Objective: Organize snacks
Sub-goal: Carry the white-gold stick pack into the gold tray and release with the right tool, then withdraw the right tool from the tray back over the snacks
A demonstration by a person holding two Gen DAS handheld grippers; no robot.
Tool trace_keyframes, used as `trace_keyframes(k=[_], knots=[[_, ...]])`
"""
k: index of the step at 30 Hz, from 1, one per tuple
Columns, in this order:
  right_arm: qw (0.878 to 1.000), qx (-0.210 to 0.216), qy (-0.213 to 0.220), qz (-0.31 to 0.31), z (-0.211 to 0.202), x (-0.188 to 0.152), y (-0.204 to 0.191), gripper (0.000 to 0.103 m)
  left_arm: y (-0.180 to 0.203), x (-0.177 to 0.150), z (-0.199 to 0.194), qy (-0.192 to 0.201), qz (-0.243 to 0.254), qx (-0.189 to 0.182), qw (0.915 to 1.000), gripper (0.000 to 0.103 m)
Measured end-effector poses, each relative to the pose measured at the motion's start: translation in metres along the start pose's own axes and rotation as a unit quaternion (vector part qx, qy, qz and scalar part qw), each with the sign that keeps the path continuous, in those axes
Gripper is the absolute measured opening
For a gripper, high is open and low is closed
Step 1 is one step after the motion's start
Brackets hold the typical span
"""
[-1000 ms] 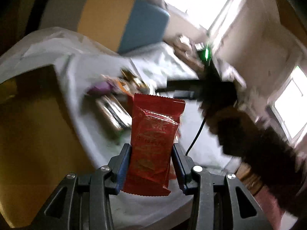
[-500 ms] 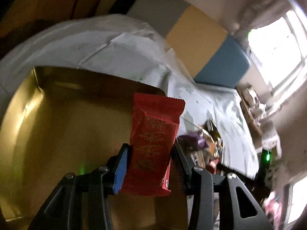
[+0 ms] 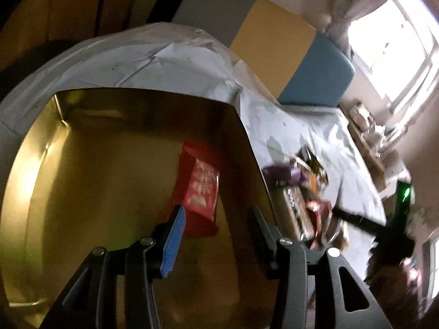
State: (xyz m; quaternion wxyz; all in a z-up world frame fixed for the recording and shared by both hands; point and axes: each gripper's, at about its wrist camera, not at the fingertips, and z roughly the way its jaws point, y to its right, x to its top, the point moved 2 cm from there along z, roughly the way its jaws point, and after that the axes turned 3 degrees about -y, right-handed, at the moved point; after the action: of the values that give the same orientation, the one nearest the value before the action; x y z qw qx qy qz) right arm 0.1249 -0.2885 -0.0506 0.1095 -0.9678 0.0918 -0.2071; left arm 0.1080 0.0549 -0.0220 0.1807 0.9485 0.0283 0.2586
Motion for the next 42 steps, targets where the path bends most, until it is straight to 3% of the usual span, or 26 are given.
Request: trace_keyframes(k=[7,10,20,28,34,36,39,42], knots=[[1.0,0.019,0.014,-0.004,-0.023,-0.02,-0.004,0.037,0.024,-0.037,-0.015,0.011,0.082,0.03,0.9961,0.047],[0.999,0.033,0.021,-0.007,-0.034,-0.029,-0.008,0.037,0.026,-0.046,-0.017,0.011,0.095,0.045,0.9944,0.048],[0.993,0.097,0.038,-0.052,-0.06,-0.042,-0.058,0.037,0.0,-0.053,-0.032,0.029,0.051,0.083,0.9948,0.048],[0.973,0.176,0.032,-0.149,-0.08,-0.053,-0.15,0.037,-0.03,-0.046,-0.053,0.063,0.007,0.097,0.9933,0.048],[0.963,0.178,0.002,-0.2,-0.059,-0.058,-0.208,0.039,-0.043,-0.045,-0.057,0.067,-0.007,0.1,0.9927,0.048],[0.961,0.161,-0.019,-0.224,-0.044,-0.065,-0.223,0.039,-0.046,-0.045,-0.058,0.069,-0.013,0.098,0.9928,0.048],[0.961,0.125,-0.027,-0.246,-0.025,-0.071,-0.23,0.048,-0.046,-0.045,-0.059,0.071,-0.012,0.099,0.9925,0.048],[0.962,0.12,-0.029,-0.242,-0.019,-0.073,-0.224,0.052,-0.046,-0.046,-0.056,0.068,-0.009,0.096,0.993,0.048]])
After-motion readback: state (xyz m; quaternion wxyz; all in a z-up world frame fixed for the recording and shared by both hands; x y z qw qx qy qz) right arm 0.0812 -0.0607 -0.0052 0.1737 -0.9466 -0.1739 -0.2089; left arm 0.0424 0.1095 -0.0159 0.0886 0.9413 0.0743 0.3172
